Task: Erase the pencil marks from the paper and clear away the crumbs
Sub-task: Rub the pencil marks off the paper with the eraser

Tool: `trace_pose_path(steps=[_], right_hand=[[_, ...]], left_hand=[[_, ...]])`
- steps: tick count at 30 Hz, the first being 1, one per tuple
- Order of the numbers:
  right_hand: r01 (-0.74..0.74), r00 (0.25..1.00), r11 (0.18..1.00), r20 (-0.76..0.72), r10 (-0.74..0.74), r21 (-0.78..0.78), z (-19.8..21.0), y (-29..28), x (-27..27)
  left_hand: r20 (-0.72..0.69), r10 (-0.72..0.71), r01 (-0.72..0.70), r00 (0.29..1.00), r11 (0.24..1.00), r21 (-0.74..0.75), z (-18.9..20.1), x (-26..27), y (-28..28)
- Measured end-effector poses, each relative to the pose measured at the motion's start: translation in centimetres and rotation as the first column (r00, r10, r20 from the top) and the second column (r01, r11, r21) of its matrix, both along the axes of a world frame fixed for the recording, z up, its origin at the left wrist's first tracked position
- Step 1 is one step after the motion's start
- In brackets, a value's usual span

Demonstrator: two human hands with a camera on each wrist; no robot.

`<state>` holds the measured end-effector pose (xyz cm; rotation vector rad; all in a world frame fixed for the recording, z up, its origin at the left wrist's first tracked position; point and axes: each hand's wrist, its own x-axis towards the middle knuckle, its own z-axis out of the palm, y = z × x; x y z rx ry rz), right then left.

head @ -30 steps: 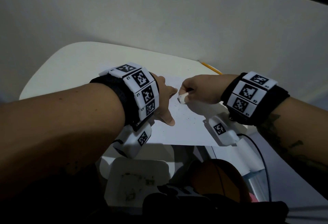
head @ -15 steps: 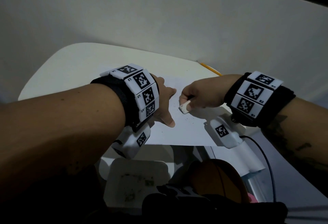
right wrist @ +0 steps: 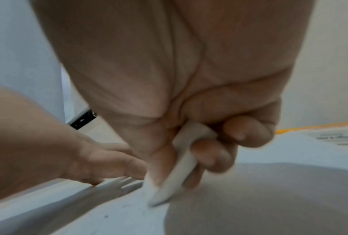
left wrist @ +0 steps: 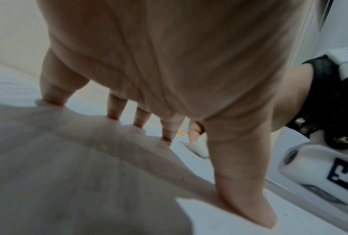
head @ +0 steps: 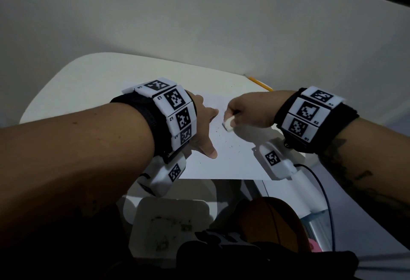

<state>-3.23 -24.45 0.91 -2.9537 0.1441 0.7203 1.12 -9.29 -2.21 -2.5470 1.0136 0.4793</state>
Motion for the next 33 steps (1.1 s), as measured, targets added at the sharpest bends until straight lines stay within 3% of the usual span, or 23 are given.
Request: trace_pose_path(steps=[3,9,16,22,26,28,33], right_hand=[[0.051,0.993,0.999,0.104,-0.052,0.011,-0.4,-0.2,0.3],[-0.029,0.992,0.999,-0.118,0.033,0.04,0.4,-0.6,-0.8],[0.038,0.996,0.999,0.081,-0.037,-0.012,-0.3,-0.5,0.3],[-0.021,0.992,0.999,-0.125,0.026,0.037,0.4,-0.9,-0.9],[0.047,0.996,0.999,0.075,-0.046,-0.011,-0.2,-0.9,0.3],[0.052,0.994,0.999,0.097,-0.051,-0.012,-0.3,-0.9,0.3],[0.001,0.995,1.0,-0.099,0.001,0.016,0.4,-1.2,-0.7]], left_hand=[[0.0,-0.008,0.008,1.0,1.0,-0.012,0.0,0.0,0.0],[-0.005,-0.002,0.002,1.0,1.0,-0.009,0.1,-0.1,0.0],[0.006,-0.02,0.02,1.0,1.0,-0.004,0.4,-0.3,0.0],[0.02,-0.006,0.006,1.0,1.0,-0.007,0.2,-0.3,0.0],[0.011,-0.013,0.013,1.0,1.0,-0.015,0.2,-0.2,0.1],[0.01,-0.017,0.017,1.0,1.0,-0.013,0.2,-0.2,0.1],[0.013,-0.006,0.006,1.0,1.0,0.002,0.1,-0.2,0.0]])
